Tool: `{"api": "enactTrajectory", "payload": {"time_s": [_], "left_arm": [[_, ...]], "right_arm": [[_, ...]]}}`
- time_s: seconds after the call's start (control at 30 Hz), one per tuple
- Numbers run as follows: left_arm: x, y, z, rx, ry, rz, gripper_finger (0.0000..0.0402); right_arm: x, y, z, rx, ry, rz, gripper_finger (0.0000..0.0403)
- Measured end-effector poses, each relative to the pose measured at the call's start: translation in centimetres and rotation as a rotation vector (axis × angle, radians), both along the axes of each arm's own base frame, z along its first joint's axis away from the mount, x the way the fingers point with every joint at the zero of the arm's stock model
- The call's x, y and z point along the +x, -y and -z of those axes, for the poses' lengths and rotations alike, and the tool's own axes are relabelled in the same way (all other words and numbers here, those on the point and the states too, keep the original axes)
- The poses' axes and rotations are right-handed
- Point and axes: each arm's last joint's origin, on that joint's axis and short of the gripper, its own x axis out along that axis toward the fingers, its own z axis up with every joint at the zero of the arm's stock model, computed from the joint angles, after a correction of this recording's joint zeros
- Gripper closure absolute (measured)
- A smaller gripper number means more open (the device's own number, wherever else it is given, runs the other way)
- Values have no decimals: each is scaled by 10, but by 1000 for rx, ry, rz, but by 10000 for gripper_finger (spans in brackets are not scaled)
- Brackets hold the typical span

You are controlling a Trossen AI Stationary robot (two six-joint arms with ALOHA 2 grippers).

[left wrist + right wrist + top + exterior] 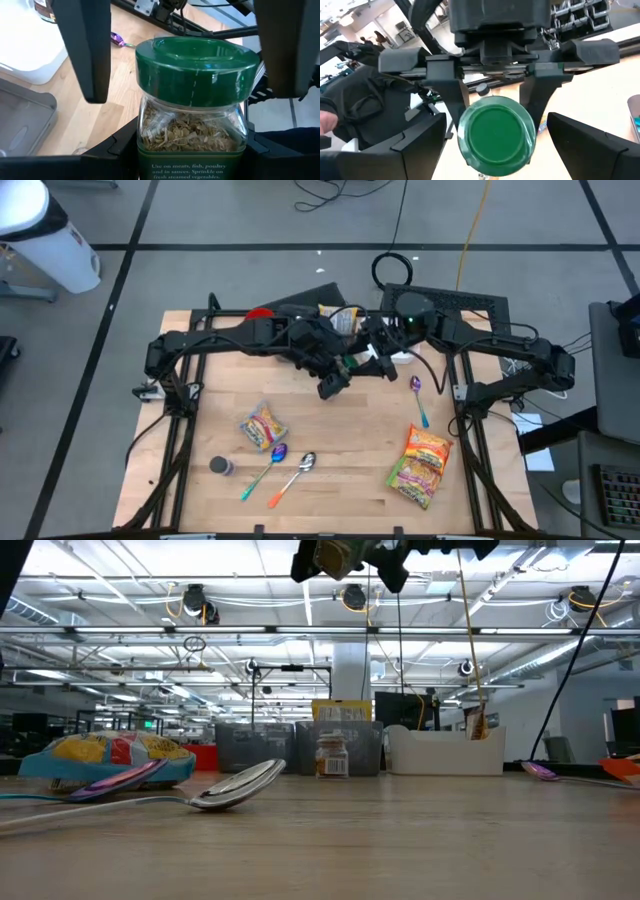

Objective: Pick & Place Food Item
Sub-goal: Put the green seasoning bottle into the white bin

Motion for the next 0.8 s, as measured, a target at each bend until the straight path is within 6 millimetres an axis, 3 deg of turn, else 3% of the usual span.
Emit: {"api": "enactTrajectory", "payload": {"time_s": [0.4,0.8], "left_arm": [[0,0,0,-12,2,12,195],[0,0,0,-15,1,10,195]], "right_arm": [[-1,0,3,-17,-20,-4,67],[0,0,1,-21,1,-7,121]]}}
